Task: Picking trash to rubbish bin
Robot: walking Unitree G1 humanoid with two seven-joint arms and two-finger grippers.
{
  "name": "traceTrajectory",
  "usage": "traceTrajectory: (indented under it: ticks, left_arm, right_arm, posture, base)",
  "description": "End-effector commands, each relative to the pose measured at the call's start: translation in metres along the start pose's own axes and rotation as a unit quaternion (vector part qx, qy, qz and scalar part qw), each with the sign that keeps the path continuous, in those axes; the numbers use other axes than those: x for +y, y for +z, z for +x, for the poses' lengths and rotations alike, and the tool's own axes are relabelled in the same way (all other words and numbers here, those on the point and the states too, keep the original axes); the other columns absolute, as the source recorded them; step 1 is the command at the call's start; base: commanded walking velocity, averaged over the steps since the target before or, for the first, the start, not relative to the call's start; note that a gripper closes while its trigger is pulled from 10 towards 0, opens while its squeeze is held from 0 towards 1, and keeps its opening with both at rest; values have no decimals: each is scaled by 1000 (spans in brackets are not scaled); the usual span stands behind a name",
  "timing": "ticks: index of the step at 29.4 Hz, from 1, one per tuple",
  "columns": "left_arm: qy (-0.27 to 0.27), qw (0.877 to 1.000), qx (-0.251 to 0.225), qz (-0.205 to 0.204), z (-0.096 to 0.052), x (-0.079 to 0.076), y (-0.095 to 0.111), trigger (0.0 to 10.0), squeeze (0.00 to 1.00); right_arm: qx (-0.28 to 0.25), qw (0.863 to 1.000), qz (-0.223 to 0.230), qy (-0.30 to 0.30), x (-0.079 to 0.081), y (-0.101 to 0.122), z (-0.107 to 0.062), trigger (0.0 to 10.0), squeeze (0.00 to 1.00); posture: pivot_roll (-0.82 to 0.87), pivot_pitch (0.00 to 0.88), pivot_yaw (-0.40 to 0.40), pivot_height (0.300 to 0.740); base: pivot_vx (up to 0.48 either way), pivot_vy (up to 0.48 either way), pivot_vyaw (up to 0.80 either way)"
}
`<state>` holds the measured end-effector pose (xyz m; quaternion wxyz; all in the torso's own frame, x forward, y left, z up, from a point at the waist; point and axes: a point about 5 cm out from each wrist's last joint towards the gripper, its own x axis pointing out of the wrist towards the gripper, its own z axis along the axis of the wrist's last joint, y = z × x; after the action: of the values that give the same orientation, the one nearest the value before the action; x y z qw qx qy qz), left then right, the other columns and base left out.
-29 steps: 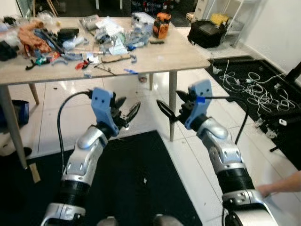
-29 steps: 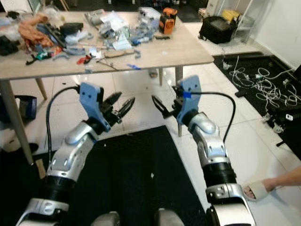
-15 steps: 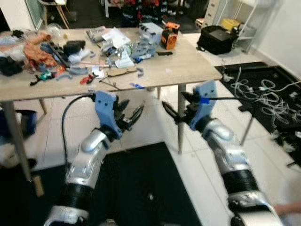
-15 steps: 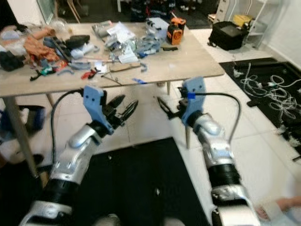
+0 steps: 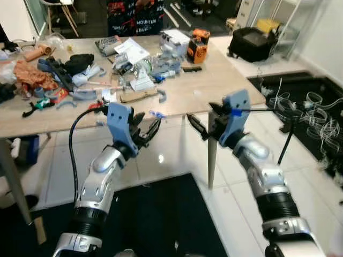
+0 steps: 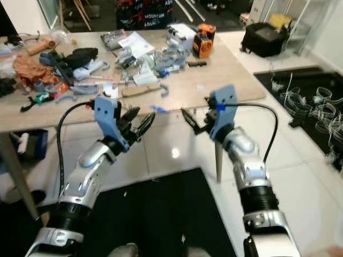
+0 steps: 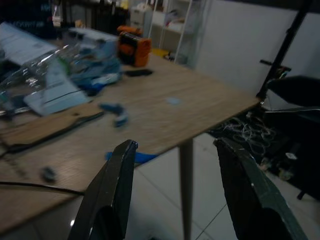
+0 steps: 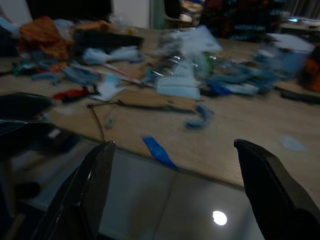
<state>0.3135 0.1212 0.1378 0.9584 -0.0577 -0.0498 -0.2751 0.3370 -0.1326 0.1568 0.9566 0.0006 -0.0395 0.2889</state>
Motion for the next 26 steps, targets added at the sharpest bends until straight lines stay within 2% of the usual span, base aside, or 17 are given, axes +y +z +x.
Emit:
traceTrajectory:
  ticks: [1,19,26]
  left_arm:
    - [3,1000,5,5,-1,1,-2,10000,0]
    - [3,1000,4,4,0,1,-1,10000,0]
    - [9,1000,5,0,0,3,-1,10000,0]
  right_arm:
    - [7,1000,1,-5,-5,-3,-4,10000,0]
    - [6,1000,5,-3,-4,-2,-3,10000,0]
    - [5,1000,6,-3,-4,-2,-4,10000,0]
  posture:
    - [-57,0,-53,740]
    - [-61,0,-53,740]
    - [-62,0,-52,740]
  base:
    - [480,0,0]
    - [480,0,0]
    - [0,0,0]
